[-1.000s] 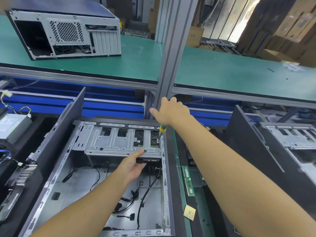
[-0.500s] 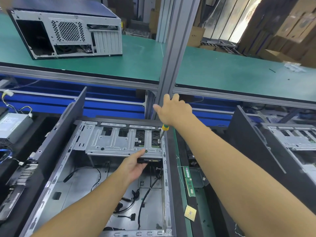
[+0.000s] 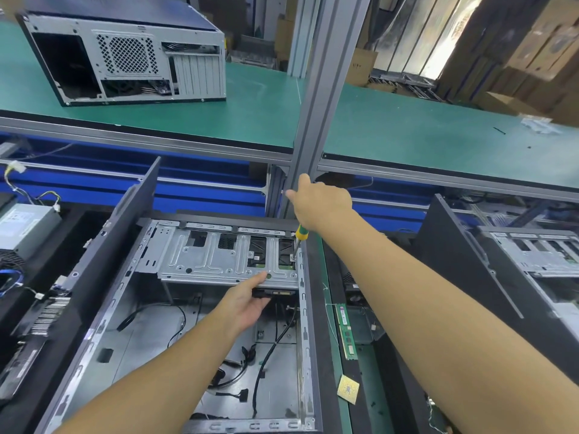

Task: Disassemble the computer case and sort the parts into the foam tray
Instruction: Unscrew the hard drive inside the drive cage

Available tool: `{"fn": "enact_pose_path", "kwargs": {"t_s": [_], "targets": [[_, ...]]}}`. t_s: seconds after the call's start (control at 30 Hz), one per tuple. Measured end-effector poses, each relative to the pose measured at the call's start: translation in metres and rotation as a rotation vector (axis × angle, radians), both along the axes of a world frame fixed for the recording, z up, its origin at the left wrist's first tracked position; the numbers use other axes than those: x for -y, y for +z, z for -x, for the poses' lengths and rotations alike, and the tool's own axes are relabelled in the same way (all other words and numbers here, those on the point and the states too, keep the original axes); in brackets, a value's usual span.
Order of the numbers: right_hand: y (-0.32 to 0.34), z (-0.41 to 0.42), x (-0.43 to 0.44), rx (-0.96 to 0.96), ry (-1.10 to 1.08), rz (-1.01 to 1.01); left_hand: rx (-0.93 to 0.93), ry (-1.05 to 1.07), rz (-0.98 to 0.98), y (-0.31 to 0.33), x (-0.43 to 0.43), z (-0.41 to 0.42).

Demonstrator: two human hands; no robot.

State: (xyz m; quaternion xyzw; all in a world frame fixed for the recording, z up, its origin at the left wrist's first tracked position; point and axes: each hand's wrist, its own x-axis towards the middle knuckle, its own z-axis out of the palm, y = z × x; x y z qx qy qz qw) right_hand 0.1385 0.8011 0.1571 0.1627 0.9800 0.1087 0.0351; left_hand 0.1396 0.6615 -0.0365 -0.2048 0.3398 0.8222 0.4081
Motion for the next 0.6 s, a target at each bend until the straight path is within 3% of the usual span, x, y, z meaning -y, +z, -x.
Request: {"fn": "enact_pose_path", "kwargs": {"t_s": [0.17, 0.23, 0.33, 0.43, 0.6], "targets": [[0.010, 0.004, -0.008, 0.104, 0.045, 0.437, -0.001, 0.007, -0.003, -0.002, 0.000, 0.000], [0.012, 0.002, -0.009, 0.150, 0.032, 0.443, -0.002, 0.004, -0.013, -0.002, 0.000, 0.000], [0.008, -0.001, -0.007, 0.069, -0.073, 0.229, -0.002, 0.004, -0.020, -0.002, 0.000, 0.000], [0.003, -0.001, -0.002, -0.002, -0.025, 0.068, -0.002, 0.005, -0.023, -0.003, 0.001, 0.001], [0.009, -0.001, -0.009, 0.090, -0.001, 0.463, 0.003, 0.003, -0.023, -0.002, 0.000, 0.001]]}}
